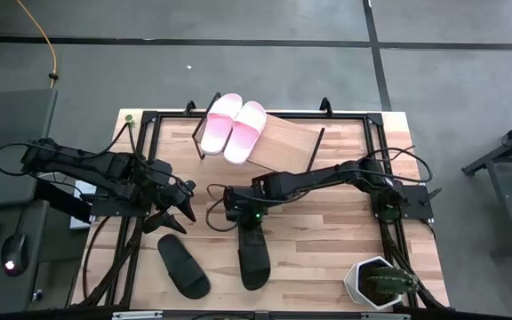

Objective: Pick and place slides into the shelf
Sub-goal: Put the right black slide on the shelf

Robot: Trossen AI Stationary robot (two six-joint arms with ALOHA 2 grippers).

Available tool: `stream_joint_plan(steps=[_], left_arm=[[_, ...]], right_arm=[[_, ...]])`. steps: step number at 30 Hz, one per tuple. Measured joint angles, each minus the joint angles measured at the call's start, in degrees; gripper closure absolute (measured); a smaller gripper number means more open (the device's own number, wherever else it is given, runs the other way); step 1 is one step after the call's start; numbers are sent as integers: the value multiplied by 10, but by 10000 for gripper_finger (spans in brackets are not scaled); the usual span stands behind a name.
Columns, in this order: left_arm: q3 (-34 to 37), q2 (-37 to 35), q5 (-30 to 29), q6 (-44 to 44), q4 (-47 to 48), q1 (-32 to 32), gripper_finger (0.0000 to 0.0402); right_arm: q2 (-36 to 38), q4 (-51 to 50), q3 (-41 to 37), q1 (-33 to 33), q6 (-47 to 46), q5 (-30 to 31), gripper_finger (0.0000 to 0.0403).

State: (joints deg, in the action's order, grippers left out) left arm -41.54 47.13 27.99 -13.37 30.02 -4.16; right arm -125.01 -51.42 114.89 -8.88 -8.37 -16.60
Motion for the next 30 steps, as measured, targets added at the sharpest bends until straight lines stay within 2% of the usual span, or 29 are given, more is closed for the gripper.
stream_joint_plan(steps=[8,19,28,30], left_arm=[[0,0,0,0,0,0,192],[0,0,0,0,1,0,192],[0,0,0,0,1,0,192],[0,0,0,0,1,0,192]], right_arm=[[0,-6,0,-1,-51,31,402],[0,-9,0,-3,-51,-10,402],[0,-6,0,-1,-51,14,402],[0,-11,0,-1,-74,15,402]])
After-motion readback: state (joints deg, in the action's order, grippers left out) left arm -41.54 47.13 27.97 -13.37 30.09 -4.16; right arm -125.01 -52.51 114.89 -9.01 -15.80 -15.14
